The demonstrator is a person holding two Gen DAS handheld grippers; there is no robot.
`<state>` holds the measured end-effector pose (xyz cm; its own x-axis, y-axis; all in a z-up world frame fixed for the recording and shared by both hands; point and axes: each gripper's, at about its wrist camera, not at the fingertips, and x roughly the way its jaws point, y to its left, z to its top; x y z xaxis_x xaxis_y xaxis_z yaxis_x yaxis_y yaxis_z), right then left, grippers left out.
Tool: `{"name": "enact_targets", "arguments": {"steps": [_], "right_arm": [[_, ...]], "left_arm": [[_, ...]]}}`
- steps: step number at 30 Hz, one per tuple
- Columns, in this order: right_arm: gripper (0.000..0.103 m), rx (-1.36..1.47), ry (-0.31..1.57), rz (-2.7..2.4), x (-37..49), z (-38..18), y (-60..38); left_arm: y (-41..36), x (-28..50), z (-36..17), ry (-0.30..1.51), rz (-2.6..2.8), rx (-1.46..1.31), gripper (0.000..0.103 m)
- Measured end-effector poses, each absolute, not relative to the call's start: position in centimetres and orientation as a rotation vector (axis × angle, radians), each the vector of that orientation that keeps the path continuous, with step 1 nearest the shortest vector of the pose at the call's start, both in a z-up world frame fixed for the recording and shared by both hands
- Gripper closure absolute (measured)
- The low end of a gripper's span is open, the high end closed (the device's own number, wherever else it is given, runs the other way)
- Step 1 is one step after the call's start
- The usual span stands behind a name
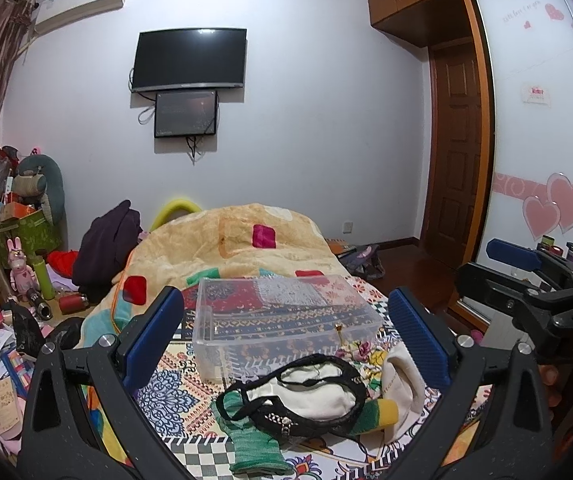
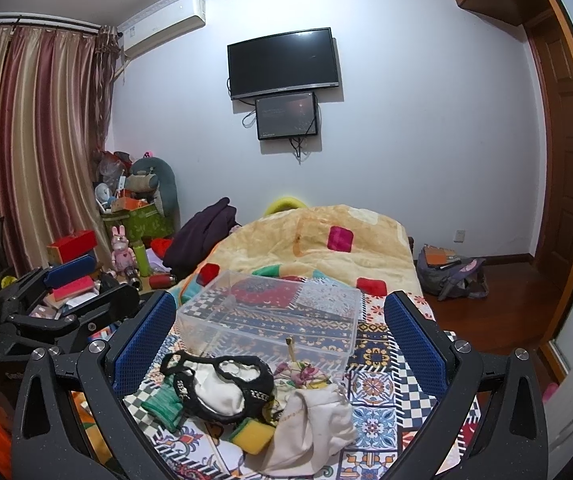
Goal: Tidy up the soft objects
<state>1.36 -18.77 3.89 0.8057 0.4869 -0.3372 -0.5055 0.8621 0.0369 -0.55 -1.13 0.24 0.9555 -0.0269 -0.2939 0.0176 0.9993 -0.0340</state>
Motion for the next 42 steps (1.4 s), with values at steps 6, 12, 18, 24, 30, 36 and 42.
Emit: {"name": "enact_targets", "arguments": {"steps": [6, 12, 18, 24, 30, 36, 42], "right_arm": [[0.000, -0.059, 0.410, 0.513, 2.3, 2.3, -19.6], [0.000, -0.063, 0.533, 0.480, 3.9, -0.6, -20.7], [0.005, -0.060, 0.670, 0.476, 5.8, -3.8, -21.1], [0.020, -0.046, 0.761, 0.508, 6.7, -5.5, -20.9], [0.043, -0.032, 0.821, 0.520, 7.6, -6.7, -20.5], [0.077, -0.022, 0.847, 0.529, 7.8, -7.0, -20.4], [0.091, -0.027, 0.808, 0.521, 7.5, -6.3, -20.6]], "left_arm": [[-0.5, 0.5, -2.2, 0.401, -0.035, -0.031, 0.000], [0.4, 3.0, -6.2, 0.538, -0.043, -0.072, 0.000], [1.7, 4.7, -9.0, 0.612, -0.024, -0.118, 0.009], [3.5, 6.3, -11.7, 0.688, -0.017, -0.174, 0.023], [3.6, 7.5, -13.6, 0.755, -0.082, -0.226, 0.060], [3.5, 7.2, -13.4, 0.739, -0.091, -0.227, 0.084], [3.7, 6.4, -11.9, 0.704, -0.075, -0.222, 0.091]]}}
